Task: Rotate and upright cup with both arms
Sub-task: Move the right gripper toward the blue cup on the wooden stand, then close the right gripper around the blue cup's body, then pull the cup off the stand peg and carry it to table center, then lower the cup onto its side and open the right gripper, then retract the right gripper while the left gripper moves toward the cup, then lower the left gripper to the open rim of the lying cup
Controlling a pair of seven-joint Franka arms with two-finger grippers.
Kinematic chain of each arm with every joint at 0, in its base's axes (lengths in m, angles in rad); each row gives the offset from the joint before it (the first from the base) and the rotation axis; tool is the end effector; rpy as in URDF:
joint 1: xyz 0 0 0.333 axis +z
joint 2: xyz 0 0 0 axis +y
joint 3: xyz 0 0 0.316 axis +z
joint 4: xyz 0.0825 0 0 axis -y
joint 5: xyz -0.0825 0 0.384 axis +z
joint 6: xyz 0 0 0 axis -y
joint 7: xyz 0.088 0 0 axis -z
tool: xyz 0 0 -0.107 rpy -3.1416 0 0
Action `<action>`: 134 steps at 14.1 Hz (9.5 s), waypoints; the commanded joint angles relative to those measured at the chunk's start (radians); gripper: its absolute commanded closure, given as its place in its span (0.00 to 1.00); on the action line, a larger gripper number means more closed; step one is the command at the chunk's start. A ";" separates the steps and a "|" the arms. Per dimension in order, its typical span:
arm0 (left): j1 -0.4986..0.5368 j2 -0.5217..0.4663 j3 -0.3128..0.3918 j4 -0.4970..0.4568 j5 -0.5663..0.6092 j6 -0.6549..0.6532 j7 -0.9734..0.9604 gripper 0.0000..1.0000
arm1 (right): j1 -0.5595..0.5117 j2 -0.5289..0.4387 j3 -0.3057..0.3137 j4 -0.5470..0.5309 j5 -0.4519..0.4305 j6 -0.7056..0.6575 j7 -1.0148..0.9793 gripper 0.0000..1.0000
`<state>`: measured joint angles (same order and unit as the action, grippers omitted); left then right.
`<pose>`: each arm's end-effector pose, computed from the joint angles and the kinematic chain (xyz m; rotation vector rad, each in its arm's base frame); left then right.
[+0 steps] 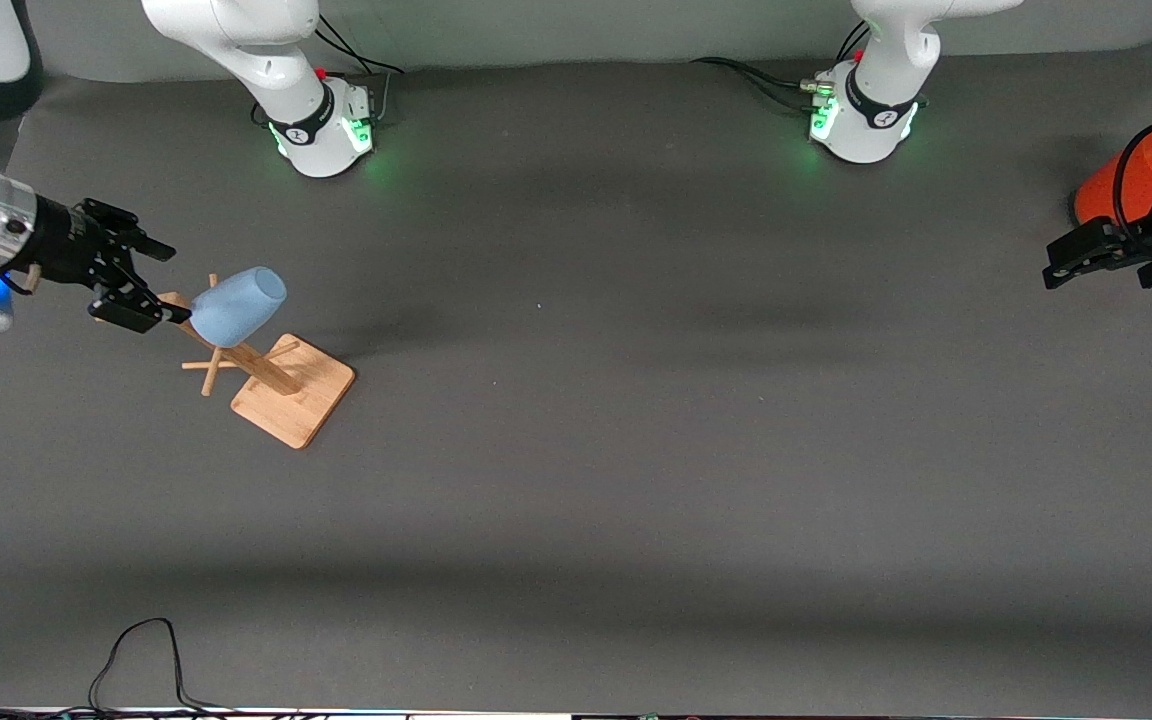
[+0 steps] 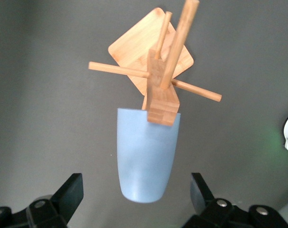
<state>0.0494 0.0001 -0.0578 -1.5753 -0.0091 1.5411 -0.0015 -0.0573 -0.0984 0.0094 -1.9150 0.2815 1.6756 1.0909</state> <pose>0.5512 -0.0056 0.6198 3.1322 -0.0110 -0.0538 0.5173 0.0024 0.5275 -2.4419 1.6500 0.3849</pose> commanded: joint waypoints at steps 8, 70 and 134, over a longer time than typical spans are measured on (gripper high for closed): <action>0.004 -0.017 -0.007 0.004 0.038 0.014 -0.005 0.00 | 0.013 -0.009 0.018 -0.188 0.033 0.185 0.064 0.00; -0.017 -0.006 -0.016 -0.012 0.005 -0.070 -0.025 0.00 | 0.456 0.905 0.604 0.335 -0.762 0.495 1.615 0.00; -0.964 0.933 -0.315 0.311 0.692 -0.041 -1.589 0.01 | 0.125 -0.011 -0.036 0.177 -0.272 -0.022 -0.964 0.00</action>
<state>-0.8914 0.9283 -0.3855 -1.2876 0.6719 1.5226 -1.5921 0.0658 -0.1057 -0.0459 -1.7487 0.0017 1.6511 0.1393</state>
